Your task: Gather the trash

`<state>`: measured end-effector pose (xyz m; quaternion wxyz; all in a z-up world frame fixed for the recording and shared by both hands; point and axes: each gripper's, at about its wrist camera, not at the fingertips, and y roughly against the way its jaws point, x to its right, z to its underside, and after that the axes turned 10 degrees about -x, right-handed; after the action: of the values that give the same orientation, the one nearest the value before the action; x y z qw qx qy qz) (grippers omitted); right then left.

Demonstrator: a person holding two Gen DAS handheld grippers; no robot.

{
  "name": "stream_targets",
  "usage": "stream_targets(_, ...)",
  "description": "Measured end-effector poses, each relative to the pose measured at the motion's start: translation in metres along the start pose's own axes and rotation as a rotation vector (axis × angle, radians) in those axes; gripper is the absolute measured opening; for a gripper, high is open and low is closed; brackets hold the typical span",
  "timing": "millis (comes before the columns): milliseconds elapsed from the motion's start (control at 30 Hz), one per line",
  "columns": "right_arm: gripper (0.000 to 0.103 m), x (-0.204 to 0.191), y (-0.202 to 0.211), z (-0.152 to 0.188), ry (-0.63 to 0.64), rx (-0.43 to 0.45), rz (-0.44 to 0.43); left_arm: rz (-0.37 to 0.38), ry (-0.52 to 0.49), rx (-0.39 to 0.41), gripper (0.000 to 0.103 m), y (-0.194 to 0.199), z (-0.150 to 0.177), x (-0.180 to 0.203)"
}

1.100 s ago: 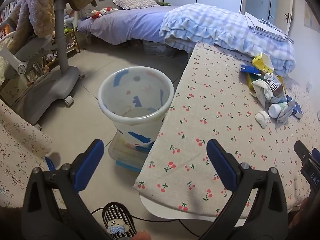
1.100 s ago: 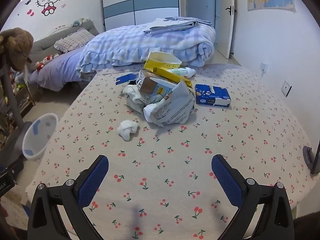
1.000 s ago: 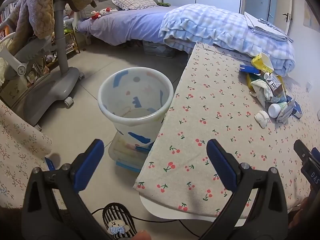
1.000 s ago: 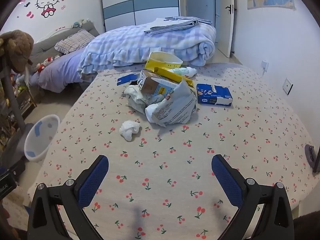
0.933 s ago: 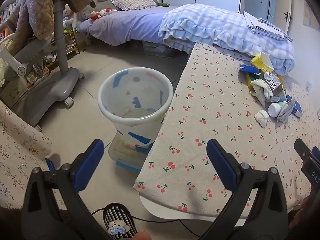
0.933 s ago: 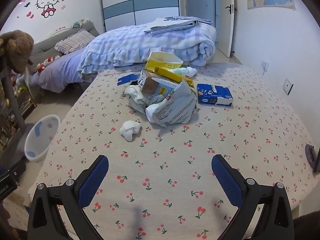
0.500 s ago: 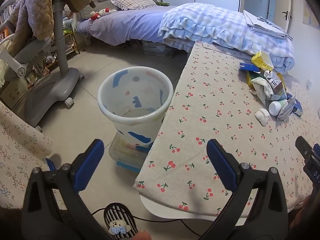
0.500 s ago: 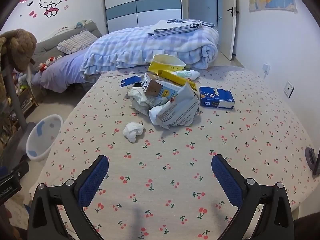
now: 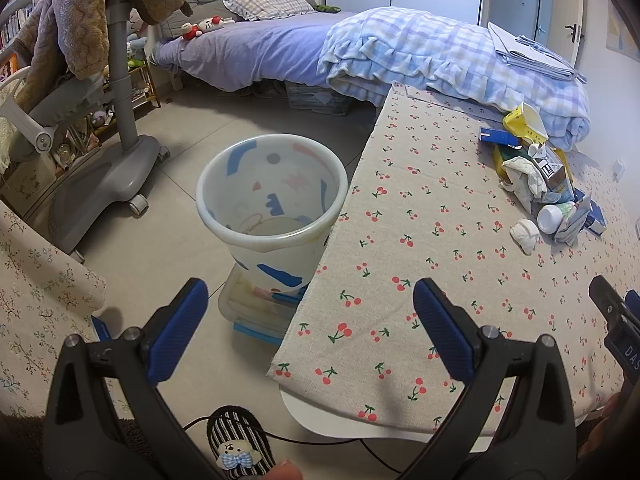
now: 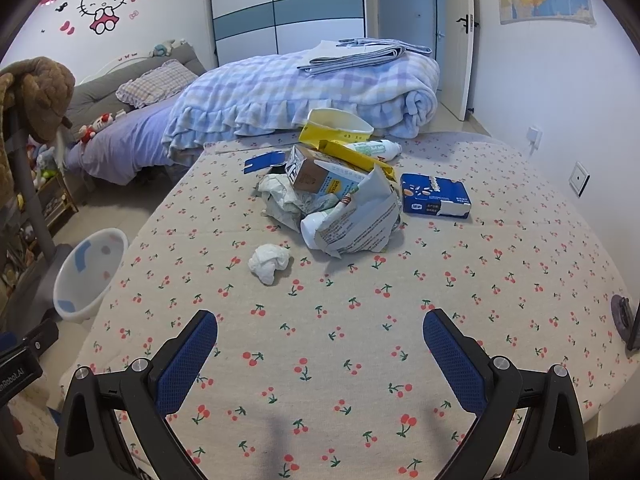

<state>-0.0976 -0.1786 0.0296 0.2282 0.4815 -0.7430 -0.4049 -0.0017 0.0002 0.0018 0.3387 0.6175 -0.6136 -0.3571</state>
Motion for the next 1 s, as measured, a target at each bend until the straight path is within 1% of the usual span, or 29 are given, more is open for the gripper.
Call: stream_targets(1000, 0.103, 0.0023, -0.0012, 0.0013, -0.004, -0.007, -0.003, 0.0, -0.002, 0.0, 0.102, 0.0003, 0.0, -0.0003)
